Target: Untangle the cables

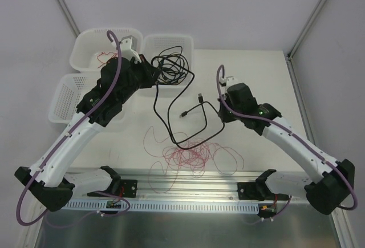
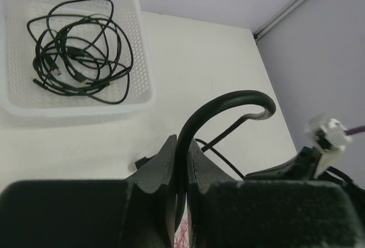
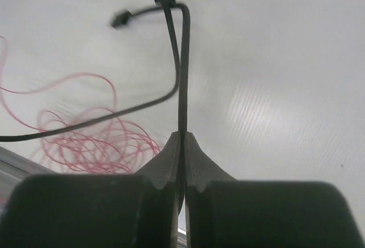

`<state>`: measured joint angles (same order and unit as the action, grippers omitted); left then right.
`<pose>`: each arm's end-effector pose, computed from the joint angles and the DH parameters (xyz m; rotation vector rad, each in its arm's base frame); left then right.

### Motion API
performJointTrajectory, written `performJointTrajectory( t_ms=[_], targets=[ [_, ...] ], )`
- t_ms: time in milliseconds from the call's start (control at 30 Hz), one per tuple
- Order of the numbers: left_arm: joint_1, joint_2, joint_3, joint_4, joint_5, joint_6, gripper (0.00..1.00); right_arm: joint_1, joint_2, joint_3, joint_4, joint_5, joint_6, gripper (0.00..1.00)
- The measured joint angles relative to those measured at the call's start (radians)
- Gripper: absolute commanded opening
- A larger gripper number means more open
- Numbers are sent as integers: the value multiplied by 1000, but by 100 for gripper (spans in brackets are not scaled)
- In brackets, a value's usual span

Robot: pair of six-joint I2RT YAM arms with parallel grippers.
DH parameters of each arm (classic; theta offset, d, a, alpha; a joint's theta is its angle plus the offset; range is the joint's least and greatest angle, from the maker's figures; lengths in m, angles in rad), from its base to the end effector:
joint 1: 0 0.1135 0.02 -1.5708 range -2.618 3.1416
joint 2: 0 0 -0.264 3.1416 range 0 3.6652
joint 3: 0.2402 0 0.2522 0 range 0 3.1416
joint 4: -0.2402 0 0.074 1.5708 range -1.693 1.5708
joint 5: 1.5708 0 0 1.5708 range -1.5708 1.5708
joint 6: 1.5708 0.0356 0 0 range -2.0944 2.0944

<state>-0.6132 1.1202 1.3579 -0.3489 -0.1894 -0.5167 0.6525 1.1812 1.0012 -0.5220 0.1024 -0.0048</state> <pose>0.1979 -0.1311 0.4550 -0.0630 1.7263 -0.6863 0.2048 0.1519 0.3022 -0.6839 2.1734 0.2256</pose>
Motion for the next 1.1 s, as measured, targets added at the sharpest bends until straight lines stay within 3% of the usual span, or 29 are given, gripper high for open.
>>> performJointTrajectory(
  t_ms=[267, 500, 600, 633, 667, 867, 1100],
  targets=[
    [0, 153, 311, -8, 5, 33, 0, 0, -38, 311, -53, -3, -26, 1],
    [0, 290, 608, 1, -6, 128, 0, -31, 146, 547, -35, -52, -34, 1],
    [0, 344, 685, 15, -23, 172, 0, -69, 225, 584, -13, -109, -29, 17],
    [0, 356, 692, 19, -23, 181, 0, -85, 243, 580, -11, -130, -29, 35],
    [0, 364, 692, 18, -23, 189, 0, -100, 253, 565, -8, -150, -24, 39],
    [0, 366, 591, 13, -19, 203, 0, -154, 248, 353, -16, -193, -19, 50],
    [0, 289, 378, -1, -3, 193, 0, -124, 268, 74, -52, -188, 47, 53]
  ],
)
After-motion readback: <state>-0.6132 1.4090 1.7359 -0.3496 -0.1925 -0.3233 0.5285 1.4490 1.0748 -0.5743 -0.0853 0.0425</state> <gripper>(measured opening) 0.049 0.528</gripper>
